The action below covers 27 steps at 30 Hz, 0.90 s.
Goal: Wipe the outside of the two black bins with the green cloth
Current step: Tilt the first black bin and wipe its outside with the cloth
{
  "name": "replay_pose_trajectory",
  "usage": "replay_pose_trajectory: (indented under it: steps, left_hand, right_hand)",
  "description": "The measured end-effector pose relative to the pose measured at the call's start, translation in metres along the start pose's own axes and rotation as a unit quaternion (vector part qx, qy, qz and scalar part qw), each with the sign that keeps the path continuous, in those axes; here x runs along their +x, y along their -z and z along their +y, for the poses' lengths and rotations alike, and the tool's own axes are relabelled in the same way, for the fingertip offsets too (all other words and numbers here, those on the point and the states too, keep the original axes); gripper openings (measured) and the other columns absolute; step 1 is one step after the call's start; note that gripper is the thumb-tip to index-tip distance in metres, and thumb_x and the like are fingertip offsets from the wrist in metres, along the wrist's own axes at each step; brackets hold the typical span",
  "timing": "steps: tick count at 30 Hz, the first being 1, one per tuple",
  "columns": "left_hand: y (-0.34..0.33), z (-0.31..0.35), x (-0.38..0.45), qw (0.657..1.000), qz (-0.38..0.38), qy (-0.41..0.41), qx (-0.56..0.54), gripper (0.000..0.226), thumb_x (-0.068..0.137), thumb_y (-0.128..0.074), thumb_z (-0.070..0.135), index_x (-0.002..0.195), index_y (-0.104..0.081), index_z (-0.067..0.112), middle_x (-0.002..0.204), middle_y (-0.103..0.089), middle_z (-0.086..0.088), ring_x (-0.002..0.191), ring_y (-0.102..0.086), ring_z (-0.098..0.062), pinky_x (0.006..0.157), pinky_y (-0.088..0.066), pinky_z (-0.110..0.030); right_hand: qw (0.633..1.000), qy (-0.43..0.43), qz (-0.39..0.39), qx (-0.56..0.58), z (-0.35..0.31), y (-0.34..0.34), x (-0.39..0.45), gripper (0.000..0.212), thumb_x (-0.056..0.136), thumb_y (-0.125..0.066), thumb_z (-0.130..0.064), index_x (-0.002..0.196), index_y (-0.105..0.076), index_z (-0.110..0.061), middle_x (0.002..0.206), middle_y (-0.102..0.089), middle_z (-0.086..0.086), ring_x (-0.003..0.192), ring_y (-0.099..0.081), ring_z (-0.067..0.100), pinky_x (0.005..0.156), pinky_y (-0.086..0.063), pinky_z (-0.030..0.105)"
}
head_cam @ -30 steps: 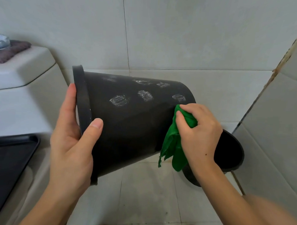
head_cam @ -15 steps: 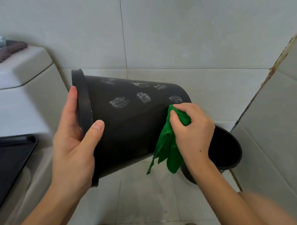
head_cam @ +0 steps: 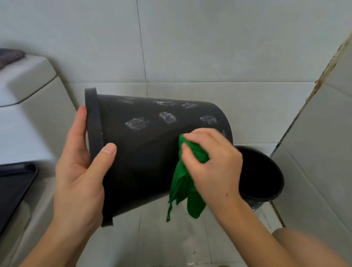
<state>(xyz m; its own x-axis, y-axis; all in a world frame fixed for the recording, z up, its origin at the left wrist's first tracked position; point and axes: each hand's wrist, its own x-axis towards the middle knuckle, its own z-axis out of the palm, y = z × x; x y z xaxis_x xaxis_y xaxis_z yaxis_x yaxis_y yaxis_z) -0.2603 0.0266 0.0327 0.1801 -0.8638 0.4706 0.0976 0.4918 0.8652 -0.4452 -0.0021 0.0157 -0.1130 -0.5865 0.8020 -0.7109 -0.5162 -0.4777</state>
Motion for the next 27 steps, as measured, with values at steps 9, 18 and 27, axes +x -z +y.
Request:
replay_pose_trajectory:
  steps: [9, 18, 27]
  left_hand:
    - [-0.001, 0.002, 0.004, 0.999, 0.035, -0.008, 0.002, 0.060, 0.099, -0.040, -0.005, 0.147, -0.034, 0.030, 0.138, -0.055, 0.023, 0.128, -0.053, -0.005, 0.104, -0.045, -0.036]
    - [0.026, 0.009, 0.015, 0.999, -0.026, -0.029, 0.023, 0.063, 0.100, -0.035, -0.005, 0.152, -0.028, 0.030, 0.142, -0.050, 0.024, 0.133, -0.048, -0.008, 0.105, -0.044, -0.041]
    - [0.033, 0.009, 0.016, 1.000, -0.008, -0.022, 0.000, 0.061, 0.099, -0.039, 0.001, 0.153, -0.028, 0.028, 0.143, -0.049, 0.023, 0.132, -0.049, -0.006, 0.103, -0.045, -0.039]
  right_hand:
    - [0.998, 0.037, 0.056, -0.016, -0.002, -0.008, -0.008, 0.009, 0.084, -0.068, -0.013, 0.089, -0.076, -0.010, 0.092, -0.070, 0.002, 0.081, -0.066, 0.018, 0.070, -0.052, 0.027]
    - [0.991, -0.099, 0.077, -0.037, 0.039, 0.011, 0.015, 0.014, 0.083, -0.065, -0.018, 0.093, -0.074, -0.015, 0.090, -0.069, -0.004, 0.081, -0.062, 0.009, 0.070, -0.051, 0.026]
    - [0.996, -0.024, 0.063, -0.051, 0.022, 0.001, -0.003, 0.018, 0.083, -0.068, -0.027, 0.091, -0.070, -0.011, 0.089, -0.067, -0.001, 0.082, -0.062, 0.010, 0.070, -0.048, 0.020]
